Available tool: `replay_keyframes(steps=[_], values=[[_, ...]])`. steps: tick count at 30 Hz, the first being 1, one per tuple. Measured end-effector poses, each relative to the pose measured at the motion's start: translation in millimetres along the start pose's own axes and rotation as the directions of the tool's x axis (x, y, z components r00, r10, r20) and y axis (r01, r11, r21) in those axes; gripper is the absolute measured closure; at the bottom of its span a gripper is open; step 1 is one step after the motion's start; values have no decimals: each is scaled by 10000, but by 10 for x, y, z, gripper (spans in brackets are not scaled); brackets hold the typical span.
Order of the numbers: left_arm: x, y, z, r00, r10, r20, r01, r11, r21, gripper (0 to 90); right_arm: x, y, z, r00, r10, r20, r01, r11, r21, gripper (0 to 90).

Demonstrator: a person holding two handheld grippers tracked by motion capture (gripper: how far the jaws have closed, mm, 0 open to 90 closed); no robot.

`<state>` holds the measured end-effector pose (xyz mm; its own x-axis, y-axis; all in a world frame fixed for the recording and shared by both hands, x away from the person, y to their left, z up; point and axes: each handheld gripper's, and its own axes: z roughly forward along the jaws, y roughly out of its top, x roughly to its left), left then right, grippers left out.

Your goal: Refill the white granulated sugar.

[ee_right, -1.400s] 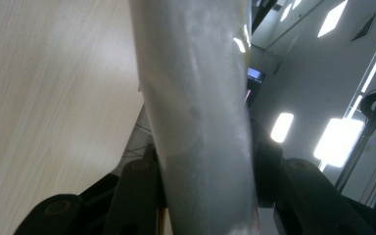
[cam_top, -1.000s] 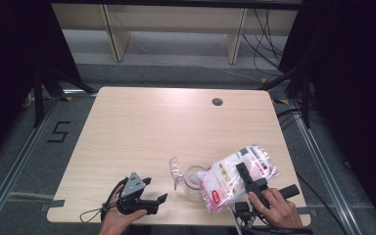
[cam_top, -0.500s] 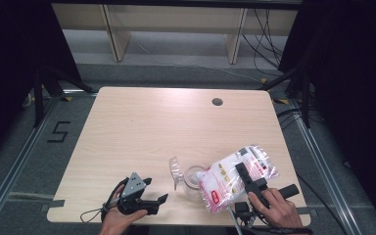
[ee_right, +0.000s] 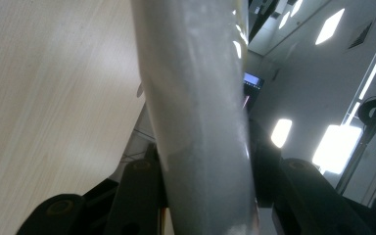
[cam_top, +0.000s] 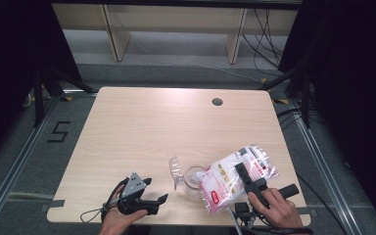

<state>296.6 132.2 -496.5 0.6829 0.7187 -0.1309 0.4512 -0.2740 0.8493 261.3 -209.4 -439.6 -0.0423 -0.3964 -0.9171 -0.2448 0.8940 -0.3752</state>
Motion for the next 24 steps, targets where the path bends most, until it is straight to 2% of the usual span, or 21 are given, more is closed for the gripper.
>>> replay_keyframes(steps=[1,3,5,6,9,10,12,13,16,18,24], values=[[-10,-3,2,9998,-181,-11,181,9998,-18,193,-1,-1,0,10000,-25,-3,25,10000,-11,660],[-13,-5,9,9997,-202,114,202,9998,-24,193,-13,-3,-1,9999,-109,5,109,9999,-28,659],[-1,-10,9,10000,-14,51,14,10000,-52,193,-17,-9,2,9999,-105,13,105,9999,-24,660],[-4,-8,4,10000,-89,25,89,10000,-12,193,-3,-12,5,10000,55,32,-55,10000,21,659],[1,-6,6,10000,8,61,-8,10000,-89,193,-15,-13,8,9998,-191,21,191,9998,-43,660],[-17,-9,3,9998,-152,86,152,9999,11,193,-16,-14,4,9998,-197,31,197,9998,-33,660],[-17,-9,3,10000,70,52,-70,10000,-28,193,-27,-15,1,9995,-293,70,293,9995,-84,660],[-18,-9,4,10000,41,51,-41,10000,-28,193,-20,-16,-8,9997,-199,121,199,9998,-14,660],[-26,-12,0,9999,-153,-28,154,9999,58,193,-26,-17,-6,9994,-337,95,338,9994,-97,661],[-19,-11,-1,10000,-82,-19,82,10000,50,193,-22,-20,-5,9996,-277,38,277,9996,-64,661],[-19,-15,10,9998,-207,77,207,9998,-7,193,-24,-16,-7,9995,-308,121,309,9995,-69,661]])
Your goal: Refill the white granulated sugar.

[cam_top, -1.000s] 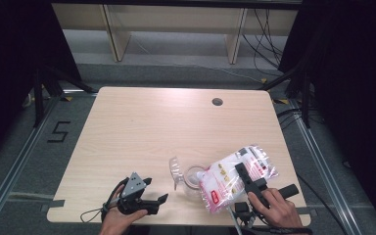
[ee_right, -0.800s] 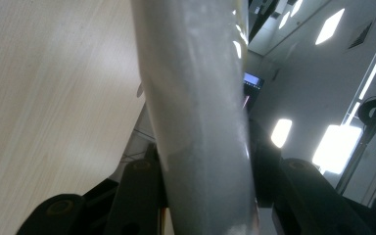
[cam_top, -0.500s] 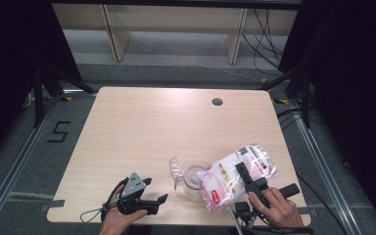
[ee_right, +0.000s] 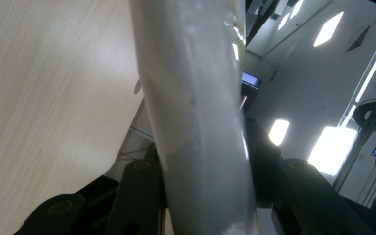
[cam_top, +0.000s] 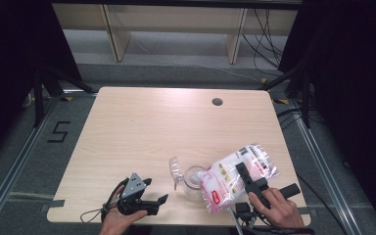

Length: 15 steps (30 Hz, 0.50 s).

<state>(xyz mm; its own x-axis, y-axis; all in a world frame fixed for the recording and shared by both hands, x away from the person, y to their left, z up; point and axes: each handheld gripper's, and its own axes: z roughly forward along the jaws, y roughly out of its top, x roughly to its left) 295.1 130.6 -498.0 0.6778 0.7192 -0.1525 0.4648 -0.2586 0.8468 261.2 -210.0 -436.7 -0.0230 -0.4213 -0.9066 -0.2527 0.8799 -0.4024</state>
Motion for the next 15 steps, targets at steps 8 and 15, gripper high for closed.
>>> replay_keyframes(steps=[8,15], values=[[7,-3,-3,10000,64,-38,-64,10000,46,193,-8,-6,-4,9999,-114,31,114,9999,-45,662],[7,-1,1,10000,-32,-29,32,10000,21,193,-13,-8,-5,10000,10,-24,-10,10000,-18,664]])
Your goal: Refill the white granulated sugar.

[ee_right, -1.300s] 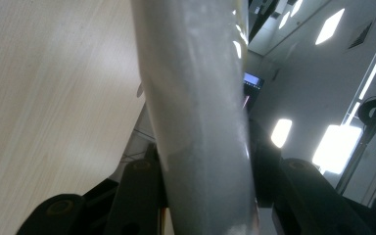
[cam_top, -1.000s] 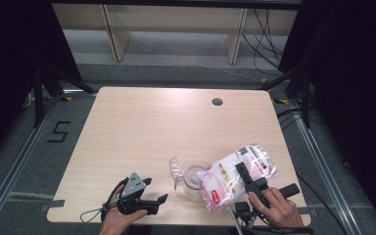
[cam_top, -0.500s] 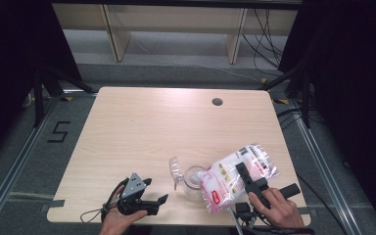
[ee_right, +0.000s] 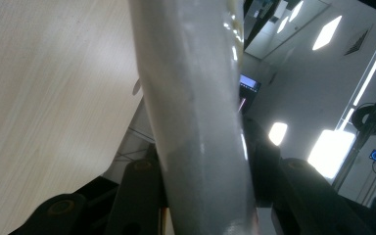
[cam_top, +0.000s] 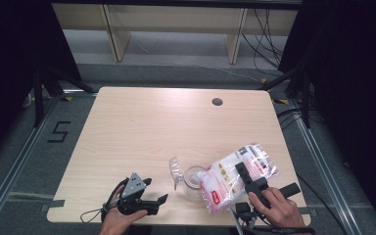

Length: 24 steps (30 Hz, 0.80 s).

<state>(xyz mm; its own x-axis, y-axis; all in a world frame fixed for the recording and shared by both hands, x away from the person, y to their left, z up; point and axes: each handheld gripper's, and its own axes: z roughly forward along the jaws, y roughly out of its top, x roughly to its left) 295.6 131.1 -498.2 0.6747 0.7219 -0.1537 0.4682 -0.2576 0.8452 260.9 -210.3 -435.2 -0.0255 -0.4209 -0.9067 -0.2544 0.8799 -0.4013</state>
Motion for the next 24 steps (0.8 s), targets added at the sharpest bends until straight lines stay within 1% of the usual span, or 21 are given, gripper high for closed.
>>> replay_keyframes(steps=[2,3,4,6,7,9,12,13,14,15,17,19,20,21,22,23,24], values=[[1,-4,2,10000,-40,27,40,10000,20,193,-4,-2,3,10000,-17,7,17,10000,-14,665],[9,-4,-5,10000,82,21,-82,10000,29,193,-5,-2,6,10000,-13,5,13,10000,-36,665],[7,-2,-12,9999,123,-70,-123,9999,39,194,-7,-2,8,10000,-25,5,25,10000,-38,666],[4,-1,-11,10000,50,-76,-50,10000,9,194,-6,-2,9,10000,-35,21,35,10000,-46,666],[7,0,-8,9998,180,-50,-179,9998,14,194,-6,-3,9,10000,-41,15,41,10000,-42,666],[6,-2,-7,9999,165,10,-165,9999,2,194,-8,-2,7,10000,-32,25,33,10000,-24,667],[3,2,-5,9999,110,-70,-110,9999,-24,194,-10,-2,5,10000,8,30,-8,10000,-22,669],[7,-2,-2,10000,83,18,-83,10000,10,194,-11,-3,6,10000,-12,20,12,10000,-31,669],[6,-2,-8,9999,161,-45,-161,9999,14,194,-19,-6,8,9999,-106,5,106,9999,-72,670],[4,-1,-10,9999,130,-66,-130,9999,3,194,-14,-3,6,10000,-18,23,18,10000,-36,670],[6,3,-5,9999,137,-58,-137,9999,-29,194,-29,1,11,9998,-174,72,175,9998,-131,672],[14,0,-7,9997,235,20,-236,9997,59,194,-30,0,12,9998,-190,72,191,9997,-138,674],[6,-2,-8,9998,178,-13,-178,9998,12,194,-37,-2,13,9997,-261,27,262,9996,-129,675],[7,-3,-10,10000,98,8,-98,9999,22,194,-31,1,12,9998,-180,17,181,9998,-87,675],[5,0,-12,9999,68,-93,-68,10000,15,194,-32,2,12,9998,-193,28,193,9998,-85,675],[10,3,-11,9999,143,-63,-143,9999,18,194,-40,2,17,9996,-252,84,253,9996,-145,676],[4,0,-5,9999,83,-64,-83,10000,-17,194,-31,0,14,9998,-189,-2,188,9998,-98,677]])
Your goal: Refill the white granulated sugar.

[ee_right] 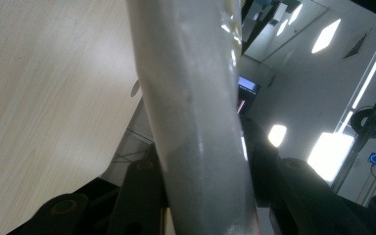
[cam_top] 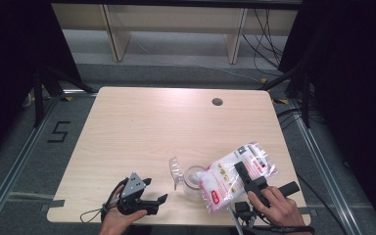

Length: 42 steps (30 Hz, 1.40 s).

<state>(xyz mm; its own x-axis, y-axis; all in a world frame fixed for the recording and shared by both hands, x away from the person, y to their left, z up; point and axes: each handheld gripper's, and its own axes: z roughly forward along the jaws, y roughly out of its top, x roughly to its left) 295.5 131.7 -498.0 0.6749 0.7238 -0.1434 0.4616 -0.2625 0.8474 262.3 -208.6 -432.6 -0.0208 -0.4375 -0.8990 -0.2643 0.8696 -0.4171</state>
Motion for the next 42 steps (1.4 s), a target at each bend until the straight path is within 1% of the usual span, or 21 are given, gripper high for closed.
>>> replay_keyframes(steps=[2,3,6,9,11,12,14,15,18,21,23,25,32,33,35,36,38,39,40,41,42], values=[[5,-1,-7,9999,120,86,-120,9999,72,194,14,-3,-4,9998,173,-19,-173,9998,74,677],[2,-1,-2,10000,58,76,-59,10000,36,194,-6,0,7,10000,-62,52,63,10000,-67,678],[7,0,-5,9999,129,80,-130,9999,85,194,-3,-1,4,10000,-38,39,38,10000,-48,679],[-2,-1,0,10000,-43,90,43,10000,-11,194,1,1,-6,9999,100,16,-100,9999,54,681],[6,2,-2,9999,152,59,-152,9999,53,194,-9,1,2,10000,-33,50,33,10000,-37,682],[-1,-3,2,9999,0,117,-1,10000,71,194,0,-1,-2,9999,92,63,-92,10000,24,683],[5,1,-6,9999,145,60,-146,9999,58,194,4,-4,3,9999,157,27,-157,9999,1,684],[3,3,-1,10000,70,64,-70,10000,-11,194,-19,-3,9,9999,-137,47,137,9999,-86,685],[6,-1,-5,9999,131,71,-131,9999,84,194,-12,-5,12,10000,-30,37,30,10000,-88,687],[-4,1,0,9999,-87,84,87,10000,-7,194,-13,-3,15,10000,-38,58,39,10000,-81,689],[6,1,-4,9999,149,59,-149,9999,62,194,-15,-3,18,10000,-32,48,32,10000,-87,691],[-7,-4,-6,9999,-85,65,85,10000,4,194,-18,-3,18,10000,-41,-13,41,10000,-47,691],[-1,4,-12,10000,38,64,-38,10000,22,195,-9,-4,22,10000,23,37,-22,10000,-93,696],[3,8,-6,9999,134,95,-134,9999,-29,195,-10,-3,22,10000,-4,49,5,9999,-101,697],[-2,-2,-5,10000,-1,91,0,10000,50,195,-15,-8,20,9999,-104,54,105,9999,-108,698],[-10,-3,-6,9999,-100,79,100,9999,-14,195,-31,-18,25,9994,-342,59,343,9993,-169,698],[6,7,-12,9998,148,91,-148,9999,11,195,-22,-8,15,9999,-140,70,140,9998,-104,700],[-1,5,-5,9999,99,66,-99,9999,-41,195,-37,-15,22,9991,-395,150,398,9990,-197,700],[-11,-3,0,9999,-91,57,91,10000,-32,195,-144,8,80,9811,-1918,248,1934,9756,-1043,700],[-16,-5,-4,10000,-89,9,89,10000,-33,195,-195,25,106,9637,-2647,341,2669,9532,-1421,701],[-12,-4,-9,10000,-54,8,54,10000,-9,195,-193,24,103,9648,-2607,336,2628,9549,-1383,701]])
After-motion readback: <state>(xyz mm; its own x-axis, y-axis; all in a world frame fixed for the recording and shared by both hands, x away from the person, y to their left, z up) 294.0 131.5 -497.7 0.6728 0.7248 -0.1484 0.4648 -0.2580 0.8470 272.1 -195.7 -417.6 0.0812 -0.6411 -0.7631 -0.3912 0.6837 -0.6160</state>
